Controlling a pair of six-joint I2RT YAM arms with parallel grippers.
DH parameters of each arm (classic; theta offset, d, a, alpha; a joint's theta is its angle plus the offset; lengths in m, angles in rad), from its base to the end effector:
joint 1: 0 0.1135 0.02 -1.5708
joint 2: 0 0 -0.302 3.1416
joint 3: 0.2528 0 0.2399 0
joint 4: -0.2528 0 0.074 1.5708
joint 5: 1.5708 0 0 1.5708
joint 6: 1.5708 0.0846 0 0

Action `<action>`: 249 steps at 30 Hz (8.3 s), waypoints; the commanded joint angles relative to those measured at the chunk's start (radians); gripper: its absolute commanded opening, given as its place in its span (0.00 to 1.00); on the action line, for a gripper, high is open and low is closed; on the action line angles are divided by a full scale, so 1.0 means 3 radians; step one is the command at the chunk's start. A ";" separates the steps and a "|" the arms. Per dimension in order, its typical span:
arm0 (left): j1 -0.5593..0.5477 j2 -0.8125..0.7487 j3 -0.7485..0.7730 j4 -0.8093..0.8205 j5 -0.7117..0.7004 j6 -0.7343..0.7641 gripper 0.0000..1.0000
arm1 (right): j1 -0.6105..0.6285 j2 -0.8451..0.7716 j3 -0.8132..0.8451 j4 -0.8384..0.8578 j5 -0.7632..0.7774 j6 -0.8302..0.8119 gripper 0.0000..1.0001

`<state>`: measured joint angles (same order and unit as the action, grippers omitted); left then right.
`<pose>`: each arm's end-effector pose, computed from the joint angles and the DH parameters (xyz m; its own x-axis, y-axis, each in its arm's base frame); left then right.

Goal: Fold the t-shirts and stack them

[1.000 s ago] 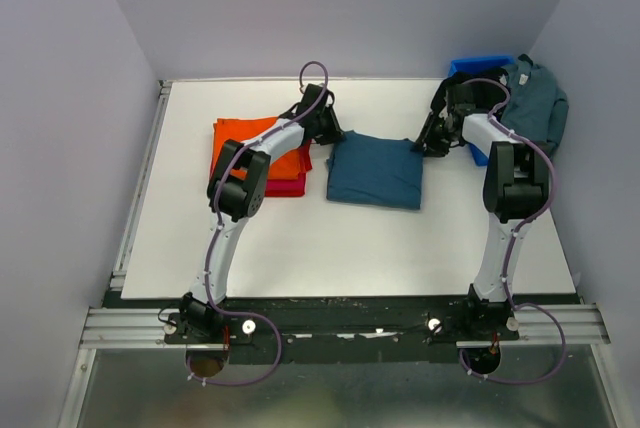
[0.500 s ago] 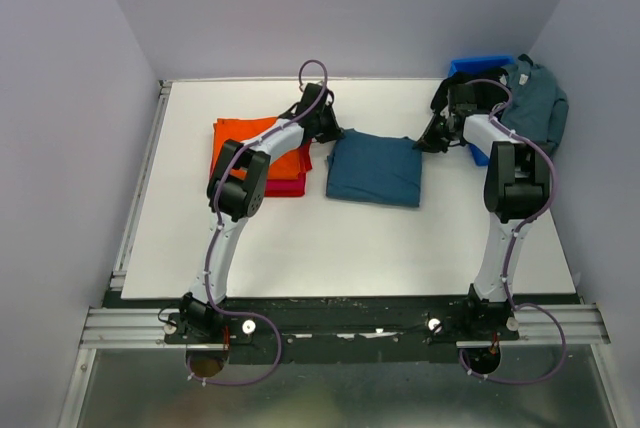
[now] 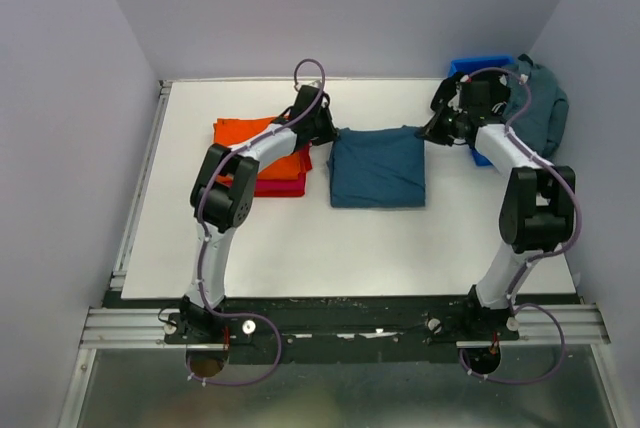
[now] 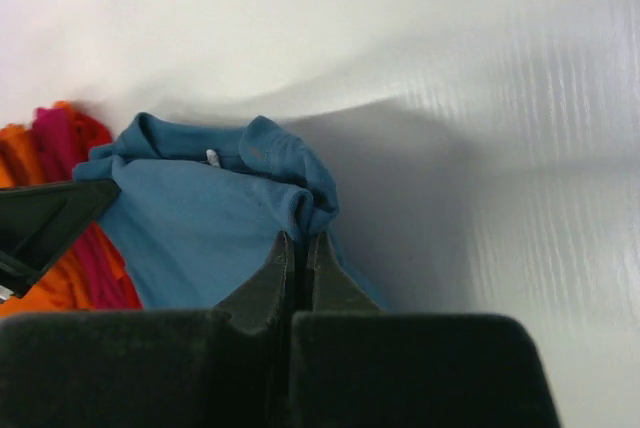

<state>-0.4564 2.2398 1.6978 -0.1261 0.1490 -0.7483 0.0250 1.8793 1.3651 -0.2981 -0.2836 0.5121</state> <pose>0.4980 -0.2585 0.1843 -0.7752 -0.3690 -0.5127 0.0177 0.7987 -0.6015 0.4495 0.0349 0.2266 -0.7386 0.4521 -0.5001 0.1669 0.8413 0.5141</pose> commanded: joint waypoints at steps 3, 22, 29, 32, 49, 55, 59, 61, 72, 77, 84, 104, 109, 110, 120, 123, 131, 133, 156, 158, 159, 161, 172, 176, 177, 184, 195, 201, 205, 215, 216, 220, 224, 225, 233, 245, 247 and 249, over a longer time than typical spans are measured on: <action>-0.0038 -0.0843 -0.0366 0.0062 -0.0266 0.0208 0.00 | 0.0024 -0.0716 -0.0229 0.0160 -0.0092 -0.0086 0.01; 0.0330 -0.3093 -0.1522 -0.0694 -0.1022 0.0520 0.00 | 0.1000 -0.1566 -0.0097 -0.0045 -0.0195 -0.0280 0.01; 0.0815 -0.3406 -0.1569 -0.1093 -0.1498 0.0776 0.00 | 0.1562 -0.1111 0.0286 0.0119 -0.0093 -0.0188 0.01; 0.0969 -0.3355 -0.1523 -0.1155 -0.1662 0.0807 0.00 | 0.1721 -0.0810 0.0542 0.0160 -0.0042 -0.0188 0.01; 0.1597 -0.2910 -0.1308 -0.1124 -0.1683 0.0924 0.00 | 0.2018 0.0127 0.1555 -0.0059 -0.0041 -0.0219 0.01; 0.1670 -0.2880 -0.1221 -0.1083 -0.1601 0.0945 0.00 | 0.2090 0.0194 0.1647 -0.0106 -0.0026 -0.0219 0.01; 0.1675 -0.2879 -0.1180 -0.1104 -0.1514 0.0945 0.00 | 0.2136 0.0143 0.1611 -0.0101 0.0030 -0.0199 0.01; 0.1685 -0.2875 -0.1216 -0.1022 -0.1519 0.0930 0.00 | 0.2136 0.0147 0.1631 -0.0095 0.0040 -0.0199 0.01; 0.1721 -0.2558 -0.1088 -0.0935 -0.1432 0.0965 0.00 | 0.2136 0.0275 0.1724 -0.0177 0.0158 -0.0229 0.01; 0.1721 -0.2455 -0.0996 -0.0935 -0.1448 0.0991 0.00 | 0.2136 0.0357 0.1744 -0.0172 0.0127 -0.0189 0.01; 0.1731 -0.2297 -0.0863 -0.0899 -0.1448 0.1022 0.00 | 0.2136 0.0500 0.1841 -0.0182 0.0142 -0.0188 0.01; 0.1741 -0.1336 -0.0378 -0.0628 -0.1034 0.1037 0.00 | 0.2008 0.1226 0.2577 -0.0228 0.0342 -0.0316 0.01; 0.1741 -0.1085 -0.0255 -0.0593 -0.0983 0.1037 0.00 | 0.1952 0.1512 0.2833 -0.0132 0.0393 -0.0342 0.01; 0.1741 -0.1049 -0.0265 -0.0531 -0.0962 0.1037 0.00 | 0.1937 0.1548 0.2828 -0.0075 0.0413 -0.0342 0.01; 0.1741 -0.1120 -0.0213 -0.0628 -0.0849 0.1001 0.80 | 0.1880 0.1381 0.2655 0.0048 0.0608 -0.0449 0.83; 0.1741 -0.1477 -0.0331 -0.0648 -0.0946 0.0986 0.88 | 0.1885 0.1084 0.2409 0.0089 0.0598 -0.0566 0.78; 0.1741 -0.2301 -0.1209 -0.0175 -0.0498 0.0613 0.37 | 0.1911 0.1113 0.2372 0.0084 -0.0378 -0.0189 0.01; 0.1741 -0.2231 -0.1282 -0.0081 -0.0278 0.0526 0.06 | 0.1921 0.1312 0.2602 0.0084 -0.0618 -0.0010 0.01; 0.1946 -0.0747 -0.1103 0.0553 0.0368 0.0183 0.00 | 0.1711 0.2710 0.3212 0.1055 -0.0782 0.2236 0.01; 0.1946 -0.0925 -0.1169 0.0533 0.0352 0.0259 0.00 | 0.1711 0.2485 0.2967 0.1223 -0.0900 0.2088 0.01; 0.1946 -0.1043 -0.1200 0.0502 0.0327 0.0290 0.00 | 0.1711 0.2343 0.2814 0.1330 -0.0956 0.2016 0.01; 0.1951 -0.1288 -0.1312 0.0492 0.0301 0.0311 0.00 | 0.1706 0.2102 0.2574 0.1479 -0.1064 0.1832 0.01; 0.1946 -0.2424 -0.2043 0.0221 0.0398 0.0255 0.00 | 0.1900 0.1441 0.1734 0.1751 -0.1759 0.1514 0.01; 0.1956 -0.2583 -0.2472 0.0292 0.0368 0.0224 0.00 | 0.2043 0.1533 0.1642 0.1767 -0.1831 0.1601 0.01; 0.1951 -0.2573 -0.2550 0.0338 0.0368 0.0214 0.00 | 0.2074 0.1599 0.1703 0.1654 -0.1806 0.1571 0.01; 0.2191 -0.1899 -0.2714 0.0967 0.0822 0.0157 0.00 | 0.2085 0.2203 0.1989 0.1776 -0.1893 0.1816 0.01; 0.2232 -0.2168 -0.2530 0.0508 0.0496 0.0342 0.00 | 0.2059 0.2035 0.1990 0.1009 -0.1509 0.1469 0.01; 0.2090 -0.2669 -0.2504 0.0355 0.0460 0.0255 0.00 | 0.2054 0.1340 0.1725 0.0999 -0.1407 0.0968 0.01; 0.1620 -0.3344 -0.2795 0.0354 0.0230 0.0244 0.03 | 0.1942 0.0047 0.0422 0.1198 -0.0860 0.0492 0.01; 0.0413 -0.3825 -0.3056 0.0343 -0.0384 0.0331 0.06 | 0.1798 -0.1998 -0.1710 0.1301 0.0213 -0.0055 0.01; 0.0306 -0.3815 -0.3107 0.0399 -0.0419 0.0331 0.06 | 0.1793 -0.2202 -0.1874 0.1295 0.0331 -0.0116 0.01; -0.0307 -0.3647 -0.3256 0.0747 -0.0613 0.0382 0.20 | 0.1788 -0.2883 -0.2310 0.1031 0.0801 -0.0194 0.22; -0.0794 -0.3565 -0.3460 0.1013 -0.1048 0.0566 0.99 | 0.1793 -0.3649 -0.2805 0.0825 0.1379 -0.0086 1.00; -0.0830 -0.3565 -0.3547 0.1155 -0.1059 0.0617 0.99 | 0.1793 -0.3803 -0.2943 0.0825 0.1456 -0.0112 1.00; -0.0826 -0.3401 -0.3578 0.1223 -0.0978 0.0679 0.99 | 0.1793 -0.4567 -0.3661 0.1147 0.1773 -0.0204 1.00; -0.0831 -0.3610 -0.3721 0.1336 -0.0864 0.1185 0.99 | 0.1793 -0.4418 -0.3615 0.1127 0.1886 -0.0137 1.00; -0.0831 -0.3713 -0.3772 0.1361 -0.0890 0.1185 0.99 | 0.1793 -0.4464 -0.3640 0.1127 0.1876 -0.0132 1.00; -0.0831 -0.3805 -0.3854 0.1448 -0.0885 0.1185 0.99 | 0.1793 -0.4475 -0.3666 0.1167 0.1861 -0.0132 1.00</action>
<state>-0.7044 1.1706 0.5777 0.2455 -0.1081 -0.4290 0.5598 0.5533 0.2695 0.0204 0.2398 0.4702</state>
